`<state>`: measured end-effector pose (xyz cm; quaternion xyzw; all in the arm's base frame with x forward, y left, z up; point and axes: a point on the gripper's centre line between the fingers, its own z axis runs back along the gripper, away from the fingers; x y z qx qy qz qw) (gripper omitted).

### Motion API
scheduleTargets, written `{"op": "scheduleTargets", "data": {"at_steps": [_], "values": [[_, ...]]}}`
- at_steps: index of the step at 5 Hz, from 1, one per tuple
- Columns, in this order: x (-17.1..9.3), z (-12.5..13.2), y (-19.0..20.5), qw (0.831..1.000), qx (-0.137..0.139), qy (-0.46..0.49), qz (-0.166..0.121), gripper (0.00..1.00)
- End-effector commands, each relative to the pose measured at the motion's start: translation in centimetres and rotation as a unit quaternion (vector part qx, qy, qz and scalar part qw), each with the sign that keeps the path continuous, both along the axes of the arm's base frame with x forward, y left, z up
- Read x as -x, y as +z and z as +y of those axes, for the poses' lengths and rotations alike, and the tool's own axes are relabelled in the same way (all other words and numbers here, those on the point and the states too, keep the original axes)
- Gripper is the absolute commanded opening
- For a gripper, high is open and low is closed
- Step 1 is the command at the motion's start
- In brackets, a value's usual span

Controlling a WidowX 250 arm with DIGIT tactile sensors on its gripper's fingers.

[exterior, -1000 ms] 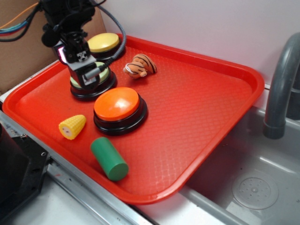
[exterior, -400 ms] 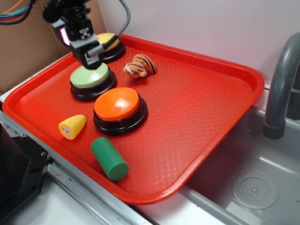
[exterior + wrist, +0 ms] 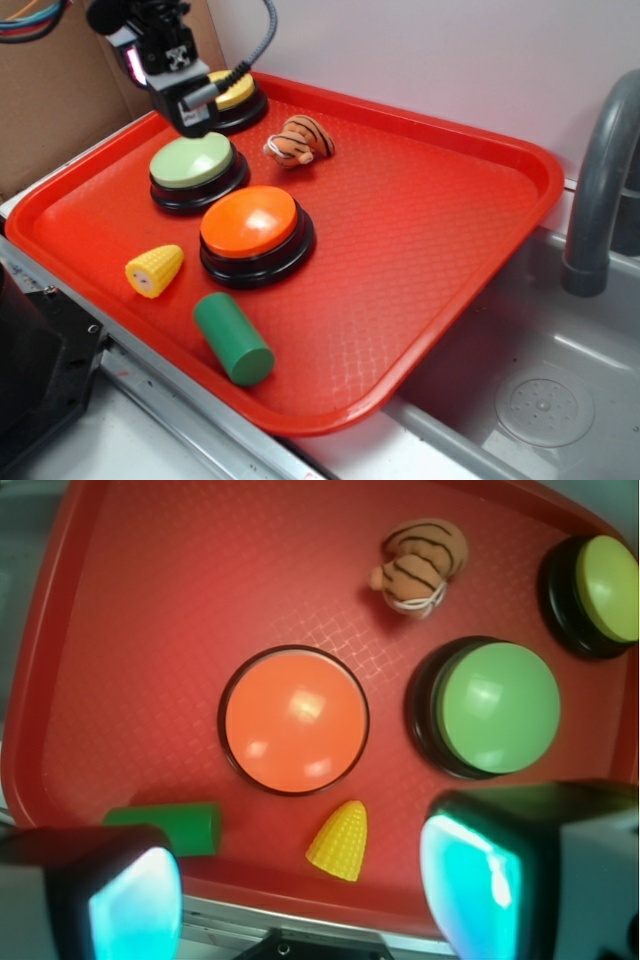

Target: Push the orange button.

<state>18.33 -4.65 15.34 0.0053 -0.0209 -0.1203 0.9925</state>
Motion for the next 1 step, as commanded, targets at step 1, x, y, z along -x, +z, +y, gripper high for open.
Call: {"op": "scheduleTargets", "data": {"at_steps": [1], "values": [[-0.28, -0.52, 2.72, 0.998, 0.016, 0.025, -0.063, 1.00]]}}
